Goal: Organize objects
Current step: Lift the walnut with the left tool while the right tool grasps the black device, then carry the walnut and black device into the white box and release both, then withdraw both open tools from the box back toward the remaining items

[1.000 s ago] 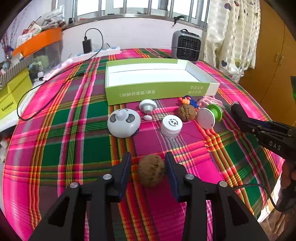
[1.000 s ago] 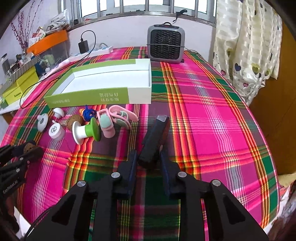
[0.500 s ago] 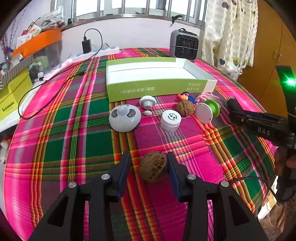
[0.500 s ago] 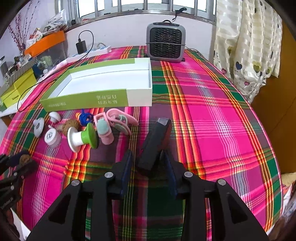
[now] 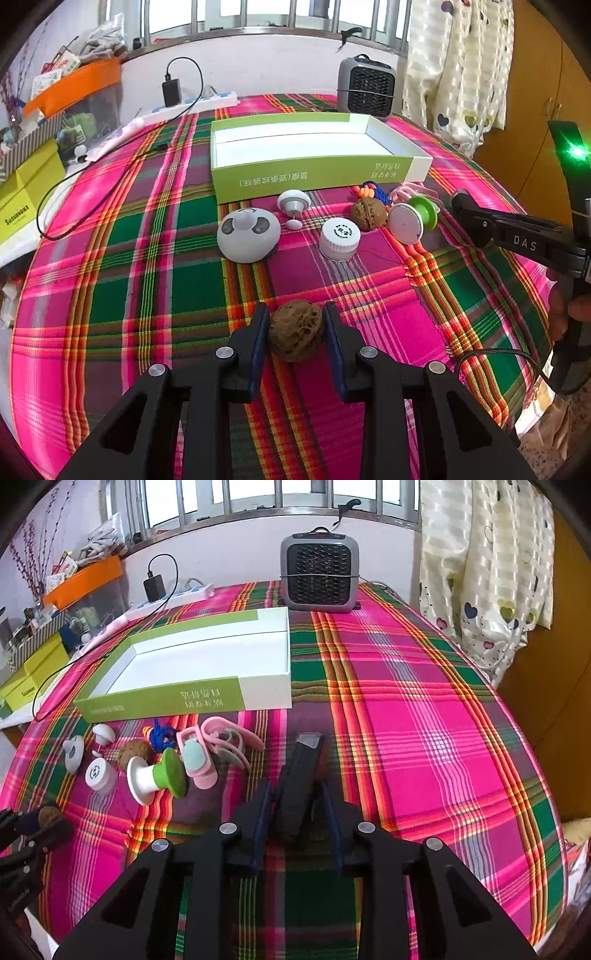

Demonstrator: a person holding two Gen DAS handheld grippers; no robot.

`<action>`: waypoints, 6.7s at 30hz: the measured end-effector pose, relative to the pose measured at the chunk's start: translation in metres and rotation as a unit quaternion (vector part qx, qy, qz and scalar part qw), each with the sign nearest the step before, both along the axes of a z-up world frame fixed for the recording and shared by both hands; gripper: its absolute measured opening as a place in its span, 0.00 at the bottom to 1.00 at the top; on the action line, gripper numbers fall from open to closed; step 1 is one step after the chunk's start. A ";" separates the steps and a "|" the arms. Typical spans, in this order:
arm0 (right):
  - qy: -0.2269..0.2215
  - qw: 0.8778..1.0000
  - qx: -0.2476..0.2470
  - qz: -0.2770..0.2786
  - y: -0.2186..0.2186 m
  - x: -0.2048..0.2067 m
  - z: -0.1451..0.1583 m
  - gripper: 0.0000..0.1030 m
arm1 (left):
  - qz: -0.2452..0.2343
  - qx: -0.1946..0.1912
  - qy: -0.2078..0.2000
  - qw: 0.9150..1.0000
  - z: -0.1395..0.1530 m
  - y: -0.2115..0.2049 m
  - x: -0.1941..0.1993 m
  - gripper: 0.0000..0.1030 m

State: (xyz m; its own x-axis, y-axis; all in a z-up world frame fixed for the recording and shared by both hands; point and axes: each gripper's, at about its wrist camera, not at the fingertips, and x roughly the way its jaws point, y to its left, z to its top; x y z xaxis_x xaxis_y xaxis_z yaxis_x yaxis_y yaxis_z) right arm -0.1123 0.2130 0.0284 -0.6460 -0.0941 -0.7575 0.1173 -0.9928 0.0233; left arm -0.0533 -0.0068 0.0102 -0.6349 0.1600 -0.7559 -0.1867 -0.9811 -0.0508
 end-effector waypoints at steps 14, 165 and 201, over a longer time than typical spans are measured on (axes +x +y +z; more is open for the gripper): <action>0.008 1.000 -0.010 0.018 0.000 0.004 0.007 0.23 | -0.007 0.014 0.002 1.000 0.010 0.007 -0.009 0.26; 0.002 0.997 -0.036 0.068 -0.040 -0.120 0.033 0.38 | 0.003 0.031 -0.023 0.999 0.045 0.017 -0.199 0.38; 0.013 0.994 -0.045 0.100 -0.011 -0.032 0.018 0.38 | 0.032 0.068 -0.019 0.997 0.027 -0.045 -0.088 0.44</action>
State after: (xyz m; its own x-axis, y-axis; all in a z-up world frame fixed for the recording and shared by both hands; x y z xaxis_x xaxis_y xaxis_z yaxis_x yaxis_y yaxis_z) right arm -0.1442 0.2019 0.0465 -0.6262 -0.2891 -0.7241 0.3139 -0.9436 0.1052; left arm -0.1417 -0.0516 0.0367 -0.6186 0.2230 -0.7534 -0.1187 -0.9744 -0.1910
